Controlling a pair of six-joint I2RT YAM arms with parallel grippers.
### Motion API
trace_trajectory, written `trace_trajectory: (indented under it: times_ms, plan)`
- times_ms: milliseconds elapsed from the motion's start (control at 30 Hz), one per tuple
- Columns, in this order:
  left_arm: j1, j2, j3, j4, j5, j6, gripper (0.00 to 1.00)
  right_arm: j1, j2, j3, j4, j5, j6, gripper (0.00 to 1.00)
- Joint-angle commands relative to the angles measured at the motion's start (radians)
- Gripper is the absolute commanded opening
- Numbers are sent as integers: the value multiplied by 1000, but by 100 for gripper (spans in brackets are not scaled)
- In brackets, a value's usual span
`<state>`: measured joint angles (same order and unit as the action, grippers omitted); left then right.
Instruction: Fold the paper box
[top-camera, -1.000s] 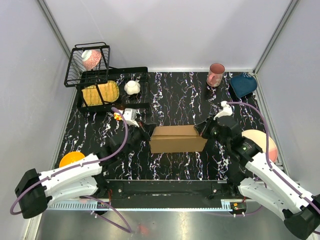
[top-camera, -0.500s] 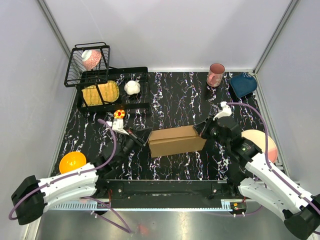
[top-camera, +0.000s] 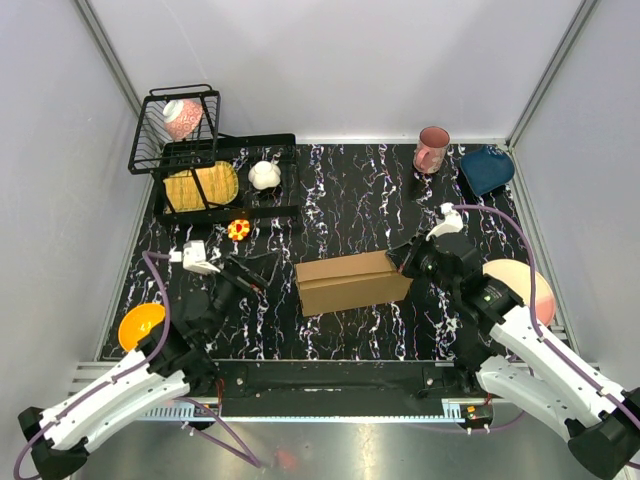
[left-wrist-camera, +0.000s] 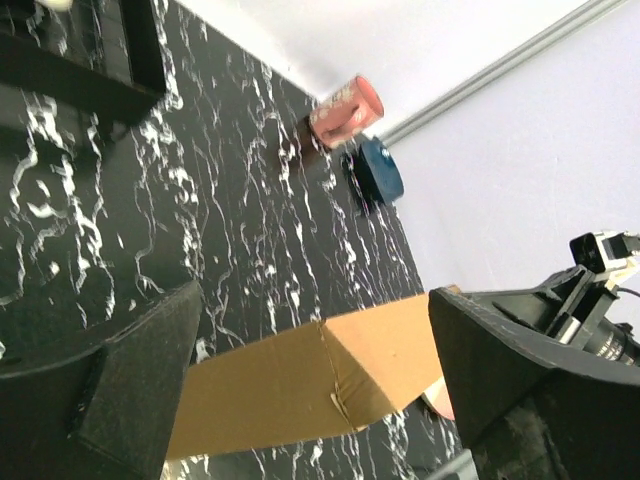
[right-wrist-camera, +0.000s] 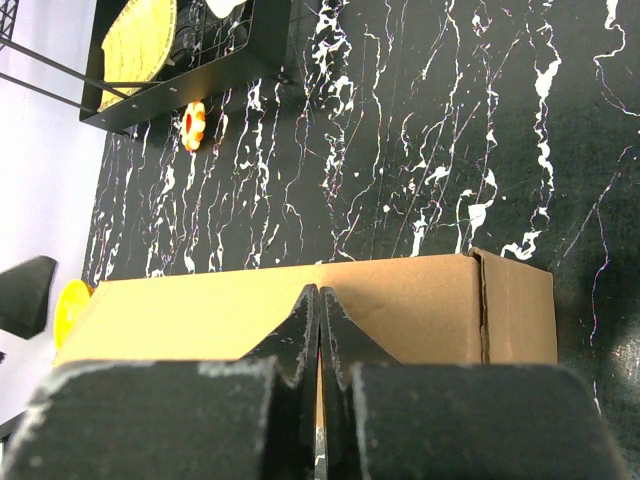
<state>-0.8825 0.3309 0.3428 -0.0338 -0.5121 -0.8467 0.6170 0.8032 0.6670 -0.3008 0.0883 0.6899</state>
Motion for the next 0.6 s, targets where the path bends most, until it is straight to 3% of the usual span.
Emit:
trace_trajectory:
  times_ms: [0, 133, 233, 567]
  plan:
    - [4, 42, -20, -92, 145, -193, 99, 9, 41, -63, -201, -7, -27, 0]
    - [2, 59, -198, 139, 253, -327, 99, 9, 37, -70, -199, -12, -26, 0]
    - [2, 77, -215, 224, 277, -341, 99, 7, 28, -72, -204, -10, -27, 0]
    - [4, 31, -111, 131, 179, -373, 99, 7, 24, -67, -207, -18, -29, 0]
